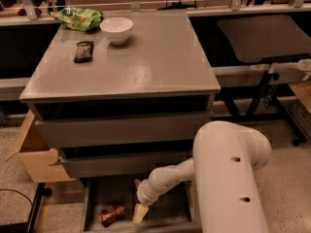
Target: Pick coke can from bottom drawer and place on counter
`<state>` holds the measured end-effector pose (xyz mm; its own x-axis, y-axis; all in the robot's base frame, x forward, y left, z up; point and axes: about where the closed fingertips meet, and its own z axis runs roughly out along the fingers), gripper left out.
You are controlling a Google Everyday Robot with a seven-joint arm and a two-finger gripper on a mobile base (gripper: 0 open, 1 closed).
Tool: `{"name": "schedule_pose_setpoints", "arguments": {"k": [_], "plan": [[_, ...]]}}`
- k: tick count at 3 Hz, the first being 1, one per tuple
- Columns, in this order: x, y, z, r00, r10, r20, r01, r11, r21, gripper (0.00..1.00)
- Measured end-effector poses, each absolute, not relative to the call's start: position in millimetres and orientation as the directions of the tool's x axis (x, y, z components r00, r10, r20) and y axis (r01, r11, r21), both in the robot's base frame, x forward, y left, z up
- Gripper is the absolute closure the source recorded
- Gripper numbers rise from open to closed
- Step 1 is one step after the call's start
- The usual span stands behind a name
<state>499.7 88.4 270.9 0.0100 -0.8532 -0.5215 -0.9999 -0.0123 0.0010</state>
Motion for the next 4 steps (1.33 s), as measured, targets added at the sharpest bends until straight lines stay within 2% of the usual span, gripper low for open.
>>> {"name": "schedule_pose_setpoints", "arguments": {"k": [4], "plan": [[542.3, 138.4, 176.2, 0.082, -0.819, -0.567, -0.997, -0.068, -0.046, 0.0]]}}
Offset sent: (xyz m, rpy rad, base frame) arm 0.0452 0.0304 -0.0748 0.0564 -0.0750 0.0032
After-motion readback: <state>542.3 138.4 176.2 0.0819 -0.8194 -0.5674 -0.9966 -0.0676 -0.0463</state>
